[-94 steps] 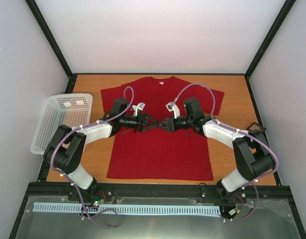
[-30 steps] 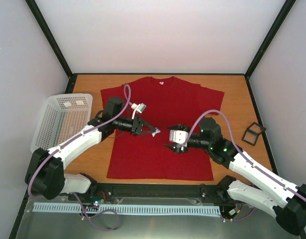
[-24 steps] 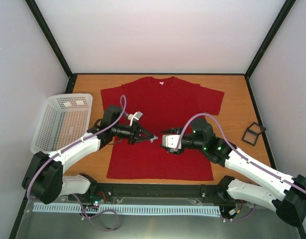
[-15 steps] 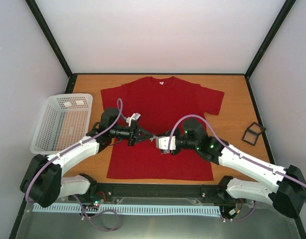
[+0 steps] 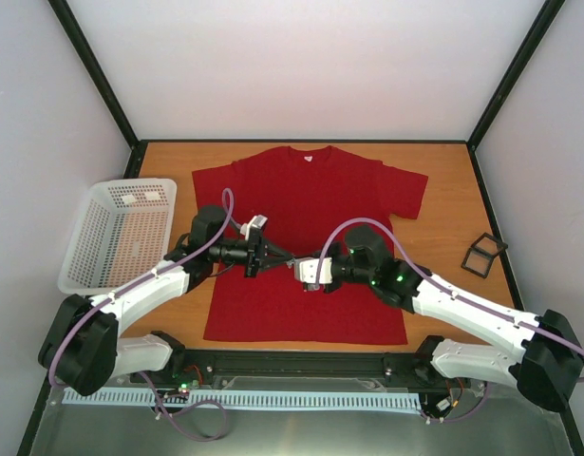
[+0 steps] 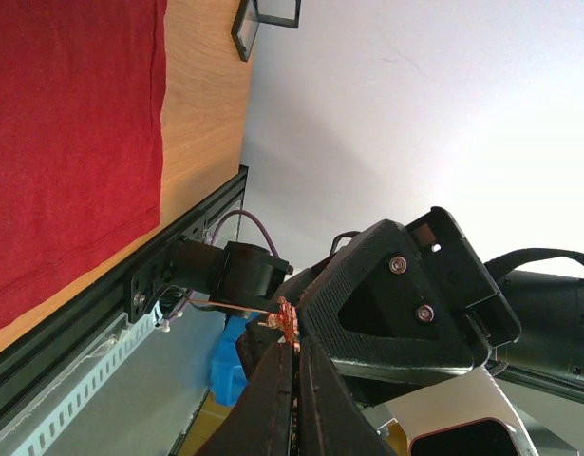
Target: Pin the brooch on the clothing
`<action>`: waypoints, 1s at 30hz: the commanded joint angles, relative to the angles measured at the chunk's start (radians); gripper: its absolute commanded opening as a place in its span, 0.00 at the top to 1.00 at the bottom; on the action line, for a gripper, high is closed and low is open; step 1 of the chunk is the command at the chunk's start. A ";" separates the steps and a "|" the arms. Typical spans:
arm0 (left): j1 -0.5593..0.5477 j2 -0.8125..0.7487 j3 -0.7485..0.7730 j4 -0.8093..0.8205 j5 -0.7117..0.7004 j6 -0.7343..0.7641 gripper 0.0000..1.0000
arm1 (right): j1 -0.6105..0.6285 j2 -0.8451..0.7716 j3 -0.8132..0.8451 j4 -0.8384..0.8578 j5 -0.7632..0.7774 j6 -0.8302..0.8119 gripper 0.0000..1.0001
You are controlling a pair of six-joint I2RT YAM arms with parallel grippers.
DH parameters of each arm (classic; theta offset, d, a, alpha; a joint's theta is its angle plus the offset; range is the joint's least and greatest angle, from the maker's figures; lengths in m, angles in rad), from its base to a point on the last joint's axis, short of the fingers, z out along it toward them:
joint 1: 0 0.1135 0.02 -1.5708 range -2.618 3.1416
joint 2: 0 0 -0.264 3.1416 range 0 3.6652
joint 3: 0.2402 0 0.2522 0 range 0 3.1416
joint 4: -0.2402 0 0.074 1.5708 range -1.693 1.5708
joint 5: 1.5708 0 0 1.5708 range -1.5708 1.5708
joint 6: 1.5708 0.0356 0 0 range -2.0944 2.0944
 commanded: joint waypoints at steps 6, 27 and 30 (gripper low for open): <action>-0.006 -0.006 0.007 0.050 0.016 -0.020 0.97 | 0.013 0.029 0.015 0.032 0.030 0.017 0.90; 0.056 -0.144 0.132 -0.265 -0.164 0.715 0.08 | -0.239 -0.081 0.022 -0.132 -0.461 0.650 0.97; 0.043 -0.210 0.111 -0.205 -0.102 0.911 0.08 | -0.286 -0.020 0.108 -0.297 -0.623 0.692 0.97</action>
